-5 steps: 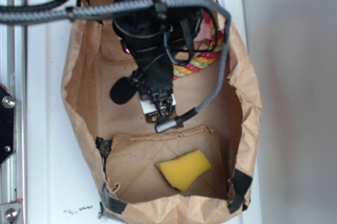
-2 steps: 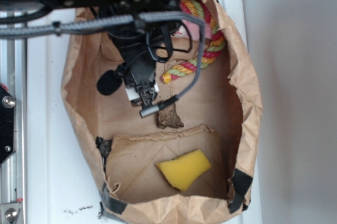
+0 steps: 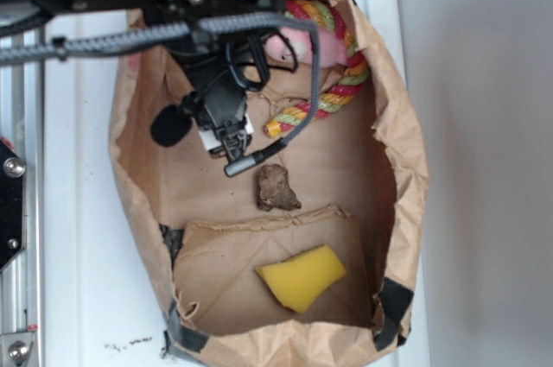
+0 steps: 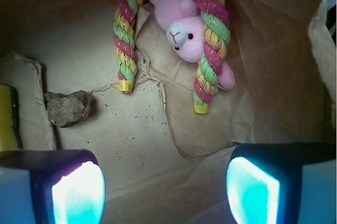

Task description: Grab the multicolored rope.

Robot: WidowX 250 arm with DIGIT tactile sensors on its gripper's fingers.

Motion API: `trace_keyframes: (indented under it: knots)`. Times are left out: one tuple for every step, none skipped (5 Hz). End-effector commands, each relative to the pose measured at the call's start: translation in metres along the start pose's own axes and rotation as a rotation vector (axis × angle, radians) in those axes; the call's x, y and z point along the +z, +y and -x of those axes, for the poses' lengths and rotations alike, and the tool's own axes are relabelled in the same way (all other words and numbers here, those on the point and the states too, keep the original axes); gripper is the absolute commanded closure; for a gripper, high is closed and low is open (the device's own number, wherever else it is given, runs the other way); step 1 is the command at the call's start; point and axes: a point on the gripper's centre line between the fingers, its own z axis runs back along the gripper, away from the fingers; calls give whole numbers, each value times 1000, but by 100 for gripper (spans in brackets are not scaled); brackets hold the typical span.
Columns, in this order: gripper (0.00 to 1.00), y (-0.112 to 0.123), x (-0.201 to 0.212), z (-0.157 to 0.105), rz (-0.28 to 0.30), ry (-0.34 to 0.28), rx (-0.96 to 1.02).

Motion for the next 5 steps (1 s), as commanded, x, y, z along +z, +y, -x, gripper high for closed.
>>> trace_keyframes:
  knots:
    - [0, 15, -4, -8, -34, -245, 202]
    - [0, 21, -20, -24, -16, -320, 302]
    - [0, 29, -39, -46, -36, -335, 318]
    - [0, 33, -49, -56, -62, -330, 325]
    - [0, 31, -58, -61, -77, -329, 304]
